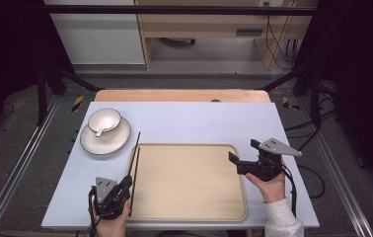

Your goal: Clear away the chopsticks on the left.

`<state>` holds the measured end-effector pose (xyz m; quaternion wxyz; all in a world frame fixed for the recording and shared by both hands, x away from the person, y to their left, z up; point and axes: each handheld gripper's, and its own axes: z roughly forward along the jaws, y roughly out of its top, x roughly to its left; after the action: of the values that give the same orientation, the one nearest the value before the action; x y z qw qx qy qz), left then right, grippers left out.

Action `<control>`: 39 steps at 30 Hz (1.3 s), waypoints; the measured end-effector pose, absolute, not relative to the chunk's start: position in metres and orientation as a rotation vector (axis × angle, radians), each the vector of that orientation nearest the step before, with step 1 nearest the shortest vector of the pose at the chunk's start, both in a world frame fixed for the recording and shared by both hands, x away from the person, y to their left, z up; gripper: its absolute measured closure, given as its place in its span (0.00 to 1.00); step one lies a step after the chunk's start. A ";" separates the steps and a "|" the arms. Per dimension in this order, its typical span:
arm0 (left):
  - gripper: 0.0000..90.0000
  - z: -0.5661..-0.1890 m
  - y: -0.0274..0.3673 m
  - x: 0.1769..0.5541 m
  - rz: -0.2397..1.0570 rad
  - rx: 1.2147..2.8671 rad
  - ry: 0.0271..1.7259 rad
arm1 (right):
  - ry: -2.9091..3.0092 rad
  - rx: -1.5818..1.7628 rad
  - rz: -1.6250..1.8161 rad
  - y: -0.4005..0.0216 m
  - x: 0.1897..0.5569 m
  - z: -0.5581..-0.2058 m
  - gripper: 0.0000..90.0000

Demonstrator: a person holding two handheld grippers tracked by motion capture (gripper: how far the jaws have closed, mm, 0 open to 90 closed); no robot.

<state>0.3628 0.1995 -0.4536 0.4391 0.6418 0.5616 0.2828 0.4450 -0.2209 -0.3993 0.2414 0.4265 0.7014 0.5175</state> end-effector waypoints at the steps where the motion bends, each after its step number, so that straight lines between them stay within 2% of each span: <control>1: 0.95 -0.456 0.198 0.362 0.706 1.595 1.400 | 1.919 1.169 1.417 -0.221 0.445 -0.399 0.07; 21: 0.95 -0.483 0.179 0.364 0.647 1.640 1.436 | 1.935 1.169 1.406 -0.219 0.446 -0.401 0.07; 39: 0.94 -0.492 0.170 0.370 0.669 1.689 1.469 | 1.936 1.172 1.404 -0.218 0.446 -0.402 0.07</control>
<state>0.3697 0.1702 -0.4924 0.3917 0.6651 0.5786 0.2635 0.4465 -0.2182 -0.4024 0.2367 0.4275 0.7062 0.5123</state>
